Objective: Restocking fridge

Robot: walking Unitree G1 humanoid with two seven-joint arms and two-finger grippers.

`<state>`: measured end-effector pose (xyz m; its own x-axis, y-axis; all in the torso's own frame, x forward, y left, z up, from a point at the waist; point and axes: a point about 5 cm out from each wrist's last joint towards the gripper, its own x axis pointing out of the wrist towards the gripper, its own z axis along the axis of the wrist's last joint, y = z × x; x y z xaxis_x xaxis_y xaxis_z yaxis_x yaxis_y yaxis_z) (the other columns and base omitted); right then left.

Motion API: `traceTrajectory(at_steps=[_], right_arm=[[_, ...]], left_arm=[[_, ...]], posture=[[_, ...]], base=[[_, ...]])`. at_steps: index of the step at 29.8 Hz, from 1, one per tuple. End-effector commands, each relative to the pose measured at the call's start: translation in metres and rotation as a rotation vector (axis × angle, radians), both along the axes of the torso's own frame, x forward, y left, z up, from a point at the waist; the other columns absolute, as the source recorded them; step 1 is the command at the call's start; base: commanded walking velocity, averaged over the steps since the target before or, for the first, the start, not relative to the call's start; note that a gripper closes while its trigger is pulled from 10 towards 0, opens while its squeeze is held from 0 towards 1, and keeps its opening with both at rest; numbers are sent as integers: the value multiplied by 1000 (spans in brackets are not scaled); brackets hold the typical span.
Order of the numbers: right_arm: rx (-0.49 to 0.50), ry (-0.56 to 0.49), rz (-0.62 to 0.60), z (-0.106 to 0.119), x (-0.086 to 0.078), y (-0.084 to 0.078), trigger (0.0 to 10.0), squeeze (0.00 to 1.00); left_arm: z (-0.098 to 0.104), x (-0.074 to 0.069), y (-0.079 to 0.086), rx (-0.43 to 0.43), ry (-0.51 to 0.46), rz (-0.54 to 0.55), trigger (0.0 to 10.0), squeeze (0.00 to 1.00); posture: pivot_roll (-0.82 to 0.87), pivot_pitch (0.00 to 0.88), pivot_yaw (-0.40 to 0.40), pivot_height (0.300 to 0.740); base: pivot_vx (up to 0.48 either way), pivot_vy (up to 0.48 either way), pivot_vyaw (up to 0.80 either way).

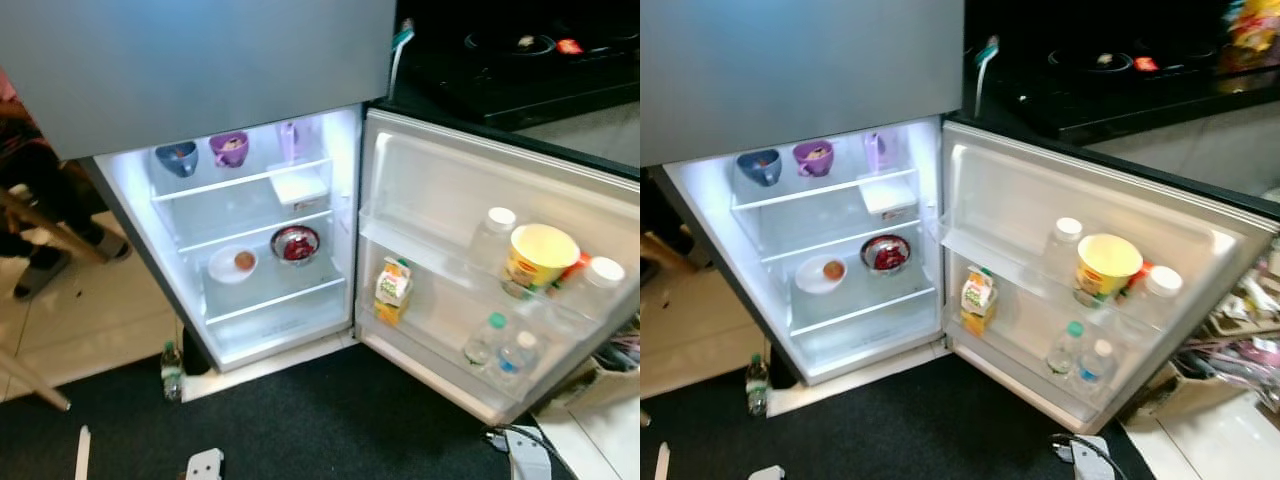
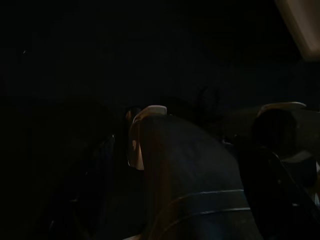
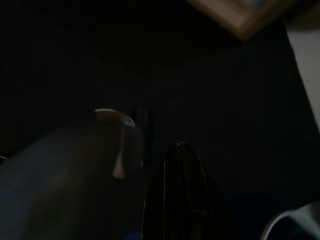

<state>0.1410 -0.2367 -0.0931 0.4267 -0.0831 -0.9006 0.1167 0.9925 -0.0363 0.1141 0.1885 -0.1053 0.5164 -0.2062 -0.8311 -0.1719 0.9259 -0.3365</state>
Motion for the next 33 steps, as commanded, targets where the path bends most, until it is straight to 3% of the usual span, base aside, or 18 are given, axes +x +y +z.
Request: traceTrajectory(at_steps=[1,22,33], right_arm=[[-9,1,2,1,1,-2,10000,0],[-28,4,-14,2,0,-7,10000,0],[-15,11,-14,1,-1,-6,10000,0]], left_arm=[[-3,-9,-3,-12,40,-8,10000,0],[-4,-12,-5,-7,48,-21,10000,0],[-4,-11,-6,-5,47,-21,10000,0]], posture=[[-30,47,31,740],[-30,48,30,740],[-29,47,32,740]], base=[[0,-431,0],[0,-38,0],[0,0,-702]])
